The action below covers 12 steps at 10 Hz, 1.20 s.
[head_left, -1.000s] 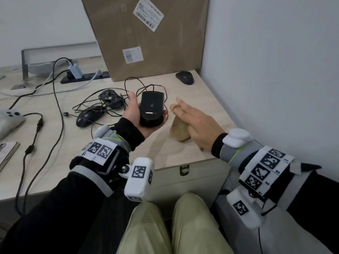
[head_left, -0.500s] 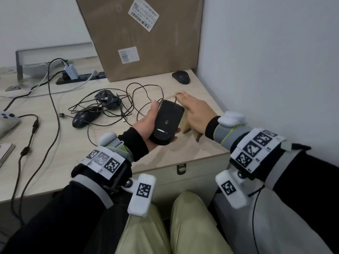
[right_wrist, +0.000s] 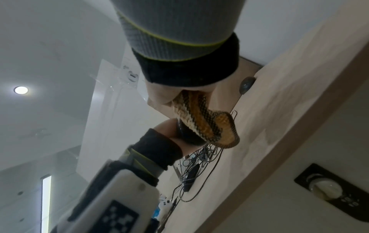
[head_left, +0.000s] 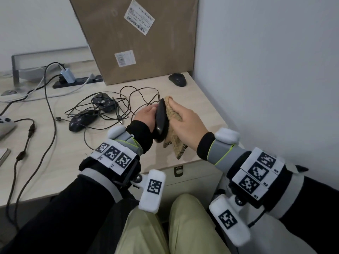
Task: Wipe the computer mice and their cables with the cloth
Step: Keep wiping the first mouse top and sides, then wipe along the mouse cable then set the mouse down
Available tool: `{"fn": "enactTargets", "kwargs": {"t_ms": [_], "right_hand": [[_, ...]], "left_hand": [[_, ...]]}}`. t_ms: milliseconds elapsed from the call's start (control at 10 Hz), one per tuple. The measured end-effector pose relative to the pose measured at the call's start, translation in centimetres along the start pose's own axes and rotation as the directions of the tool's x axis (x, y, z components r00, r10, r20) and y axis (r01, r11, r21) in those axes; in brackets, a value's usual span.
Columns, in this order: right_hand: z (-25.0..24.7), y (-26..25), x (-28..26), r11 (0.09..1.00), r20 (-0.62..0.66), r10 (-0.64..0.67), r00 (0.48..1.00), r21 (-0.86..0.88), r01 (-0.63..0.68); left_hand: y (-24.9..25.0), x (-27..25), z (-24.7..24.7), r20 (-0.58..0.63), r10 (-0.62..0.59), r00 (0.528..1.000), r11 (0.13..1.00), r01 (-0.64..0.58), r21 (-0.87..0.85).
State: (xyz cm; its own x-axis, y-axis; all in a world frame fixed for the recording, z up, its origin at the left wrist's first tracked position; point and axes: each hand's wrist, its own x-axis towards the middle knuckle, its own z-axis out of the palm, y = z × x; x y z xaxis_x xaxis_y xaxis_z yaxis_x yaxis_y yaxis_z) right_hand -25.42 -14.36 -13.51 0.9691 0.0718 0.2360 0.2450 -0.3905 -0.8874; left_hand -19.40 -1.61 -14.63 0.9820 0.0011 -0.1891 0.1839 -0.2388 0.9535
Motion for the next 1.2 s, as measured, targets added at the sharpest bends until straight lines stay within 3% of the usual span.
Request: {"fn": "enactTargets", "kwargs": {"t_ms": [100,200,300,400,500,600,700,800,900,1000,1200], "right_hand": [[0.1,-0.1,-0.3,0.998,0.027,-0.051,0.998,-0.047,0.053],[0.0,0.2,-0.3,0.996,0.052,-0.085,0.995,0.003,0.085],[-1.2,0.0,0.0,0.988,-0.006,-0.153,0.988,0.011,0.153],[-3.3,-1.0,0.7,0.990,0.043,-0.113,0.993,0.089,0.109],[-5.0,-1.8,1.4,0.994,0.231,-0.082,0.969,0.095,0.061],[-5.4,-2.6,1.5,0.994,0.353,-0.066,0.933,0.103,0.031],[-4.9,-2.9,1.5,0.996,0.322,-0.008,0.947,0.083,-0.020],[-5.1,-2.7,1.2,0.999,0.208,0.012,0.978,0.037,-0.020],[-5.8,-2.7,1.1,1.000,0.132,0.012,0.991,0.002,-0.013],[-7.1,-3.1,1.1,0.997,-0.002,0.066,0.998,0.045,-0.065],[-11.2,-3.5,0.9,0.990,-0.259,0.140,0.956,0.014,-0.141]], "left_hand": [[2.2,-2.4,0.8,0.017,-0.051,0.999,0.981,0.053,-0.187],[1.9,-2.2,1.0,0.163,-0.024,0.986,0.971,0.062,-0.229],[2.0,-2.9,0.1,0.198,-0.043,0.979,0.977,0.082,-0.197],[3.2,-3.6,-1.1,0.360,-0.048,0.932,0.994,0.079,-0.071],[5.0,-4.6,-2.3,0.525,-0.083,0.847,0.996,0.049,0.079],[5.8,-5.1,-3.7,0.556,-0.072,0.828,0.995,0.023,0.094],[6.1,-5.3,-4.4,0.527,-0.022,0.849,0.999,0.041,-0.023],[6.1,-5.0,-4.8,0.444,0.002,0.896,0.990,0.059,-0.125],[6.1,-4.7,-4.8,0.300,-0.020,0.954,0.967,0.094,-0.237],[6.0,-4.1,-5.1,0.160,-0.092,0.983,0.888,0.154,-0.433],[5.0,-2.8,-6.2,-0.082,-0.178,0.981,0.724,0.074,-0.685]]}}
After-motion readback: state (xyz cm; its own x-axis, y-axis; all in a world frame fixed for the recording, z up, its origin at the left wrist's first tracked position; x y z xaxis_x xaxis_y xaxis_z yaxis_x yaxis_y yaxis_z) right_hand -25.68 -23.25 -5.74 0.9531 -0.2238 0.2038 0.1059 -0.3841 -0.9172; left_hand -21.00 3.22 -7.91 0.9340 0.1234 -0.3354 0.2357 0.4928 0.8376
